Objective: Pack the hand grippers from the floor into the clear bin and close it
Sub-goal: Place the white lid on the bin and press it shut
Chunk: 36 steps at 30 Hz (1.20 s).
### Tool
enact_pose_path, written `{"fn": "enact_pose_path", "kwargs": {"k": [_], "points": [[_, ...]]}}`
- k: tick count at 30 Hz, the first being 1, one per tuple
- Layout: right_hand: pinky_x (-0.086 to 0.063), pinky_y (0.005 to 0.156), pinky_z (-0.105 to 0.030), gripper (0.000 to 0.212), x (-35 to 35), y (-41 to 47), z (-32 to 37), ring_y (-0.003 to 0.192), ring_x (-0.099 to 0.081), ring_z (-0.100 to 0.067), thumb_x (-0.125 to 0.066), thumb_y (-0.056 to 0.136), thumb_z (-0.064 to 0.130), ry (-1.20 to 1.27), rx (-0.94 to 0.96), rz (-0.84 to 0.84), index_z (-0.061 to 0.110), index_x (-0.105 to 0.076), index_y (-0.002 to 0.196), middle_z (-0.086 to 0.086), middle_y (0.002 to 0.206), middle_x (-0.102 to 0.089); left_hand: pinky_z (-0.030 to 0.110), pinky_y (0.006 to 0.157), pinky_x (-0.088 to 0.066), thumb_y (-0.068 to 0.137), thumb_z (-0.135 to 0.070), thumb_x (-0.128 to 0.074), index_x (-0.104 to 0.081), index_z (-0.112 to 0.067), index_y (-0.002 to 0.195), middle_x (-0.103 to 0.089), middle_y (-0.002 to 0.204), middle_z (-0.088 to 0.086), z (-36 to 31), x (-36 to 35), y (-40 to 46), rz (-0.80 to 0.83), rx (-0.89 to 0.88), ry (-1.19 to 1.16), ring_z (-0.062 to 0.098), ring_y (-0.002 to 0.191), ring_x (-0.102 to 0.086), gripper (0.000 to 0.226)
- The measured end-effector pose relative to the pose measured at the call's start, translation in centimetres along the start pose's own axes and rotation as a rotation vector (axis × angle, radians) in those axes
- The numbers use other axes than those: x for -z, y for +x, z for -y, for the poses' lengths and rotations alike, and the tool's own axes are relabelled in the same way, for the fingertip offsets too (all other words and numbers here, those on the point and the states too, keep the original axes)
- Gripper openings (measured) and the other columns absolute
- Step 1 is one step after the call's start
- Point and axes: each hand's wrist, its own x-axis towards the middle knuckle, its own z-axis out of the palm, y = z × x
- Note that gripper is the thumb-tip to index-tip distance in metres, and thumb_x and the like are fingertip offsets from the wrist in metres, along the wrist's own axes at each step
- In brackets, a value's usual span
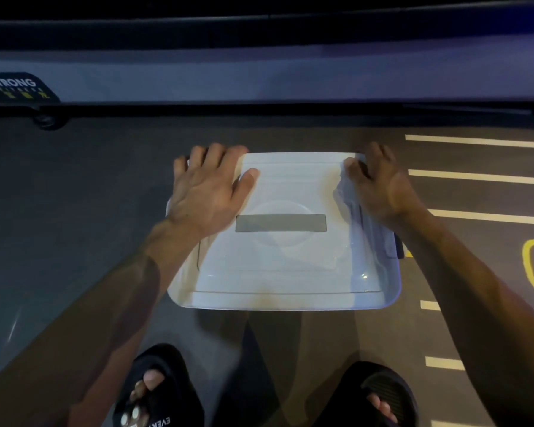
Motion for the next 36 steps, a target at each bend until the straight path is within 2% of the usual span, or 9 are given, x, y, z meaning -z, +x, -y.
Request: {"fn": "enact_pose_path", "kwargs": {"k": [8,14,19,22,26,29,31,33,36], "points": [[-0.036,0.065,-0.019,0.025,-0.1,0.3,-0.9,0.077,-0.047,-0.012,-0.038,0.105,0.042,-0.053,0.096,-0.022,0.018,-0.044,0.106,-0.002,0.101,-0.046,0.051,0.096,-0.038,0.102,-0.053,-0.015,-0.045,-0.024,0.137,-0.055,0.129,0.008,-0.4,0.6,0.8,0.041,-0.005,0.031,0.03,0.111,-0.05,0.054],[-0.037,0.067,-0.031,0.029,0.3,0.4,-1.3,0.071,-0.044,-0.018,-0.036,0.102,0.042,0.345,0.084,0.004,0.028,-0.047,0.079,0.002,0.076,-0.044,0.05,0.097,-0.037,0.104,-0.053,-0.015,-0.043,-0.026,0.139,-0.053,0.129,0.007,0.0,0.4,0.6,0.049,-0.027,0.017,0.029,0.112,-0.049,0.052],[-0.05,0.085,-0.04,0.051,1.4,0.9,-2.0,0.096,-0.06,-0.024,-0.045,0.097,0.06,0.45,-0.309,0.198,0.014,-0.059,0.112,-0.008,0.105,-0.062,0.048,0.098,-0.036,0.105,-0.053,-0.018,-0.043,-0.028,0.143,-0.054,0.131,0.006,0.3,0.5,0.5,0.032,-0.034,-0.02,0.029,0.114,-0.048,0.052],[-0.05,0.072,-0.036,0.054,1.6,-0.6,-2.0,0.087,-0.062,-0.023,-0.054,0.092,0.063,0.46,-0.298,0.134,0.014,-0.064,0.112,-0.007,0.096,-0.066,0.048,0.107,-0.034,0.103,-0.059,-0.019,-0.036,-0.031,0.152,-0.048,0.146,0.002,1.3,0.6,-0.4,0.036,-0.026,-0.084,0.028,0.129,-0.044,0.059],[-0.052,0.065,-0.033,0.061,1.8,-3.2,-1.4,0.086,-0.068,-0.025,-0.059,0.078,0.076,0.401,-0.407,0.068,0.021,-0.069,0.101,-0.005,0.093,-0.071,0.053,0.119,-0.031,0.097,-0.07,-0.043,-0.016,-0.041,0.16,-0.024,0.164,-0.004,3.5,0.0,-3.8,0.07,0.184,-0.376,0.028,0.147,-0.03,0.074],[-0.052,0.055,-0.032,0.06,2.3,-5.2,-1.1,0.074,-0.068,-0.027,-0.065,0.077,0.071,0.393,-0.473,0.081,0.013,-0.069,0.092,-0.011,0.085,-0.07,0.046,0.115,-0.039,0.079,-0.077,-0.066,-0.011,-0.044,0.158,-0.035,0.159,-0.011,4.8,-0.2,-6.5,0.061,0.471,-0.708,0.015,0.144,-0.04,0.103],[-0.056,0.058,-0.031,0.051,2.5,-6.6,-1.1,0.075,-0.071,-0.025,-0.071,0.075,0.065,0.444,-0.509,0.084,0.016,-0.072,0.088,-0.008,0.085,-0.074,0.036,0.102,-0.049,0.073,-0.074,-0.075,-0.028,-0.04,0.155,-0.052,0.145,-0.021,4.7,-0.1,-7.8,0.06,0.599,-0.85,0.006,0.129,-0.055,0.101],[-0.055,0.061,-0.03,0.046,2.6,-7.6,-1.1,0.079,-0.072,-0.023,-0.073,0.073,0.063,0.461,-0.551,0.091,0.019,-0.072,0.088,-0.006,0.089,-0.074,0.033,0.086,-0.057,0.076,-0.063,-0.079,-0.057,-0.031,0.133,-0.072,0.118,-0.018,4.2,-0.1,-8.6,0.073,0.697,-0.965,0.009,0.107,-0.071,0.07],[-0.058,0.063,-0.036,0.037,2.3,-8.5,-0.8,0.079,-0.071,-0.023,-0.071,0.077,0.06,0.388,-0.528,0.038,0.024,-0.068,0.082,-0.004,0.089,-0.073,0.037,0.086,-0.061,0.084,-0.051,-0.078,-0.074,-0.018,0.11,-0.08,0.099,-0.005,3.0,0.0,-9.3,0.102,0.828,-1.188,0.018,0.093,-0.077,0.042]]}}
